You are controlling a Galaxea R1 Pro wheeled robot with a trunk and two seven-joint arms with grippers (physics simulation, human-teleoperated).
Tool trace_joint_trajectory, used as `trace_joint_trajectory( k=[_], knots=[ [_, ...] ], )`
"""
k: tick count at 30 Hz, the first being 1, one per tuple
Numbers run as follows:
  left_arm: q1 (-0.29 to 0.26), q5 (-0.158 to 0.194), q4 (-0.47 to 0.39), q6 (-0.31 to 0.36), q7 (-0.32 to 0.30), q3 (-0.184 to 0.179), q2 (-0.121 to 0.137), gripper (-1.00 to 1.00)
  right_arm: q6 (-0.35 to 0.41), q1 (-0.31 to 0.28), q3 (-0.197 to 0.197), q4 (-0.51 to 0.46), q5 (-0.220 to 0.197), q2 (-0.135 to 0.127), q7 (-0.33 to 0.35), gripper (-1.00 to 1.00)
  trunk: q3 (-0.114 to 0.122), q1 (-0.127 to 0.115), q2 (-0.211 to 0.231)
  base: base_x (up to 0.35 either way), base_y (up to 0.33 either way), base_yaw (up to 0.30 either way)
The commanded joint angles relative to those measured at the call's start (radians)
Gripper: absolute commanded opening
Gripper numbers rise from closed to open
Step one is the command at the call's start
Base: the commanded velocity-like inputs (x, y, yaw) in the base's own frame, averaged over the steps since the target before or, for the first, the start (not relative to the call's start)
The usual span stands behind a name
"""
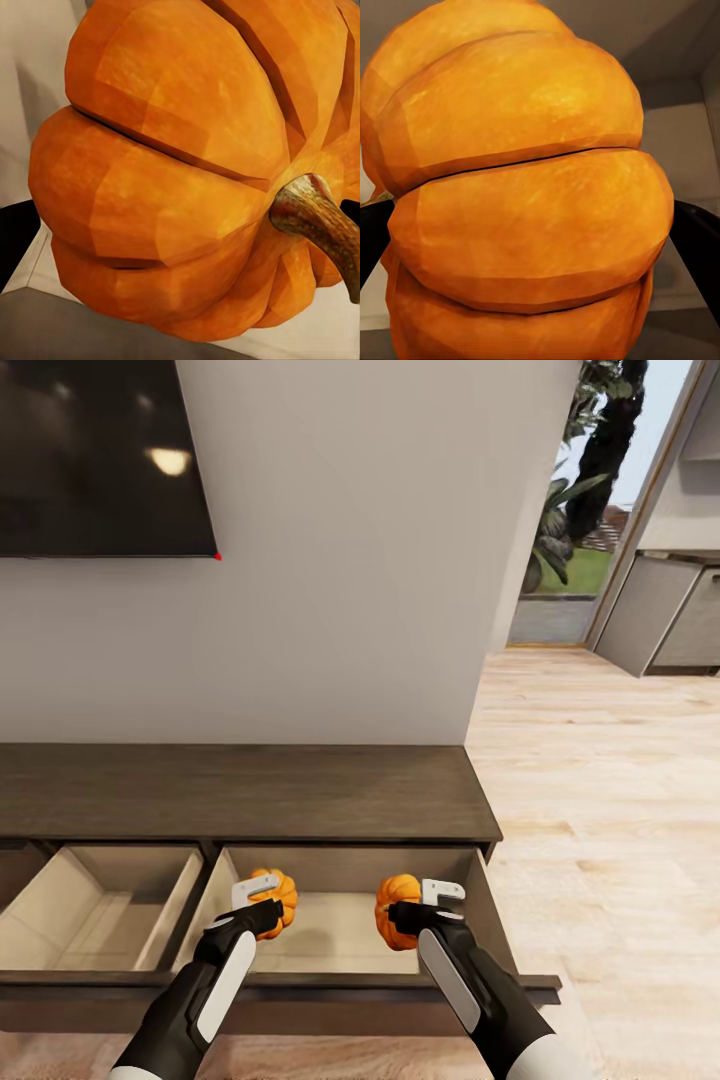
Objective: Place each of the two pumpkins and all three candles from the living room inside a cabinet in the living room (use any cabinet), then make sure every cabinet is closed, and position the cauldron so it is next to a table in the living room.
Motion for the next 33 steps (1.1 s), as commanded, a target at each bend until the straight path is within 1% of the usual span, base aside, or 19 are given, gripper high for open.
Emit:
trace_joint_trajectory(
  k=[1,14,28,33],
  knots=[
    [0.0,0.009,-0.001,0.001,0.01,-0.002,0.0,-1.0,0.001,-0.001,0.003,-0.002,-0.009,0.0,-0.01,-1.0,-0.004,0.004,-0.008,0.0,0.0,0.0],
    [-0.001,0.009,-0.001,0.001,0.009,-0.002,0.0,-1.0,0.001,-0.001,0.003,-0.003,-0.009,0.0,-0.01,-1.0,-0.045,0.054,-0.099,0.0,0.0,0.0],
    [-0.001,0.009,-0.004,0.001,0.013,-0.006,0.0,-1.0,0.001,-0.001,0.001,-0.003,-0.009,0.0,-0.01,-1.0,-0.045,0.054,-0.099,0.002,0.0,0.0],
    [-0.001,0.009,-0.005,0.002,0.014,-0.015,0.0,-1.0,0.001,-0.001,0.001,-0.005,-0.009,0.0,-0.01,-1.0,-0.045,0.054,-0.099,0.134,0.0,0.0]
  ],
)
